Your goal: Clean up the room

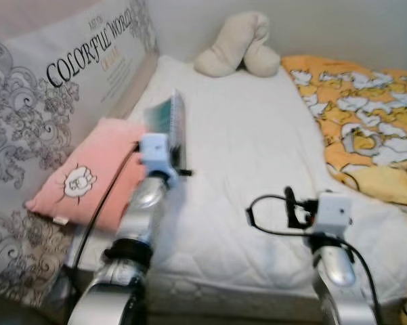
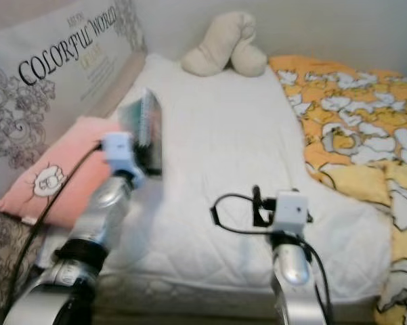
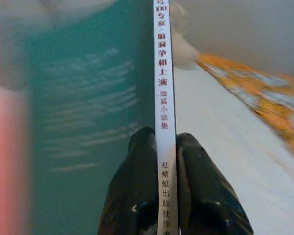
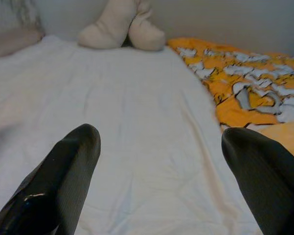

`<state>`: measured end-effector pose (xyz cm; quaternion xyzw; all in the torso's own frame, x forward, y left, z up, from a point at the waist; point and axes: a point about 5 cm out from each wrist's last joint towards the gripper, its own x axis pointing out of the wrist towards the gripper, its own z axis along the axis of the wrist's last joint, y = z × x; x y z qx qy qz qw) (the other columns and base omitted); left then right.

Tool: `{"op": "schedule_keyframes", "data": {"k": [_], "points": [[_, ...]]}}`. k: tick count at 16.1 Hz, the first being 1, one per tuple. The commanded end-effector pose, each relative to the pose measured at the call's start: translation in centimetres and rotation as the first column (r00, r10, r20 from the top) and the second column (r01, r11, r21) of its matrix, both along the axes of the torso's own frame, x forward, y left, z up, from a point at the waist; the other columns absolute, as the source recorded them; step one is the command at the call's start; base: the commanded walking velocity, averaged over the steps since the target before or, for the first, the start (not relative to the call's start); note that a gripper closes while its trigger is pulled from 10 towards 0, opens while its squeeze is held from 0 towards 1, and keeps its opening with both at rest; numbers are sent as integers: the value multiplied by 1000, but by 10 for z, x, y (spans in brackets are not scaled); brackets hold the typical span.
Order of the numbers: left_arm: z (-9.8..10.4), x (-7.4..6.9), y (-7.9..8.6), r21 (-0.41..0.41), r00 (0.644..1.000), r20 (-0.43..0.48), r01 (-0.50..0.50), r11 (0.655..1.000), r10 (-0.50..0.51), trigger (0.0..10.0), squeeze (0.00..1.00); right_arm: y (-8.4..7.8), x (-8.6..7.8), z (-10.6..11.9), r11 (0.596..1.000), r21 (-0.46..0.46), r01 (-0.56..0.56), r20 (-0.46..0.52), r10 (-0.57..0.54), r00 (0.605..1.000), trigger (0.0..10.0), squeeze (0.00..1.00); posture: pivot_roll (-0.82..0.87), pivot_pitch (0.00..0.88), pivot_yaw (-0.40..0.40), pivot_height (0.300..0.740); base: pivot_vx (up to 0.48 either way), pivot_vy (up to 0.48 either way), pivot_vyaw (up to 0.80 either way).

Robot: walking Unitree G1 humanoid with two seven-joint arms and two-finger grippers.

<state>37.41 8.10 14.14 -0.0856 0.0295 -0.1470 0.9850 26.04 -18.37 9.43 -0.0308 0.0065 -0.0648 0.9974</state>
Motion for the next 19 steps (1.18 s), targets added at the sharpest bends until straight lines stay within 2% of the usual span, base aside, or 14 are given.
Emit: {"op": "schedule_keyframes", "data": {"k": [1, 3, 4, 5, 7, 8, 9, 10, 11, 12, 13, 16, 17, 19], "points": [[23, 1, -53, -58, 977, 36, 214, 975, -212, 10000, 0, -6, -4, 1, 1000, -24, 4, -9, -4, 1000, 10000, 0, -26, 0, -15, 740, 0, 0, 0], [28, -1, -74, -120, 951, 11, 309, 943, -310, 10000, 0, -8, -9, 3, 999, -31, 13, -9, -14, 1000, 10000, 0, -60, 0, -12, 740, 0, 0, 0], [29, -2, -78, -142, 945, 7, 326, 935, -328, 10000, 0, -8, -11, 4, 999, -31, 17, -10, -17, 1000, 10000, 0, -65, 0, -12, 740, 0, 0, 0], [28, -4, -91, -282, 918, -53, 364, 888, -393, 10000, 0, -10, -19, 2, 999, -39, 15, -30, -16, 999, 10000, 0, -104, 30, -26, 740, 0, 0, 0], [12, -8, -96, -418, 896, -157, 321, 850, -416, 10000, 0, -10, -28, 1, 998, -58, -4, -58, 1, 998, 10000, 0, -137, 49, -38, 740, 0, 0, 0], [-12, -16, -95, -475, 881, -254, 245, 845, -399, 10000, 0, -10, -39, 2, 996, -85, -33, -83, 26, 996, 10000, 0, -178, 73, -58, 740, 0, 0, 0], [-36, -25, -90, -456, 869, -340, 182, 871, -360, 10000, 0, -13, -48, 2, 994, -104, -46, -106, 35, 994, 10000, 0, -196, 83, -66, 740, 0, 0, 0], [-43, -27, -88, -443, 866, -364, 163, 882, -343, 10000, 0, -13, -51, 2, 993, -107, -46, -113, 34, 993, 10000, 0, -208, 89, -70, 740, 0, 0, 0], [-58, -31, -78, -378, 862, -419, 120, 918, -286, 10000, 0, -15, -56, 1, 993, -110, -43, -130, 28, 991, 10000, 0, -218, 95, -72, 740, 0, 0, 0], [-62, -32, -75, -359, 861, -430, 114, 926, -272, 10000, 0, -15, -58, 1, 993, -111, -42, -133, 27, 991, 10000, 0, -222, 106, -72, 740, 0, 0, 0], [-64, -30, -68, -303, 873, -426, 111, 946, -239, 10000, 0, -15, -60, 2, 993, -111, -39, -141, 23, 990, 10000, 0, -223, 112, -72, 740, 0, 0, 0], [-52, -16, -49, -264, 907, -388, 61, 963, -164, 10000, 0, -12, -66, 1, 993, -110, -46, -169, 27, 985, 10000, 0, -215, 137, -78, 740, 0, 0, 0], [-45, -8, -34, -177, 932, -352, 25, 984, -87, 10000, 0, -12, -67, 0, 992, -114, -52, -177, 32, 984, 10000, 0, -216, 144, -79, 740, 0, 0, 0], [-42, -1, -16, -92, 943, -332, -17, 996, -15, 10000, 0, -13, -69, 0, 991, -119, -55, -187, 32, 982, 10000, 0, -221, 156, -85, 740, 0, 0, 0]]}}
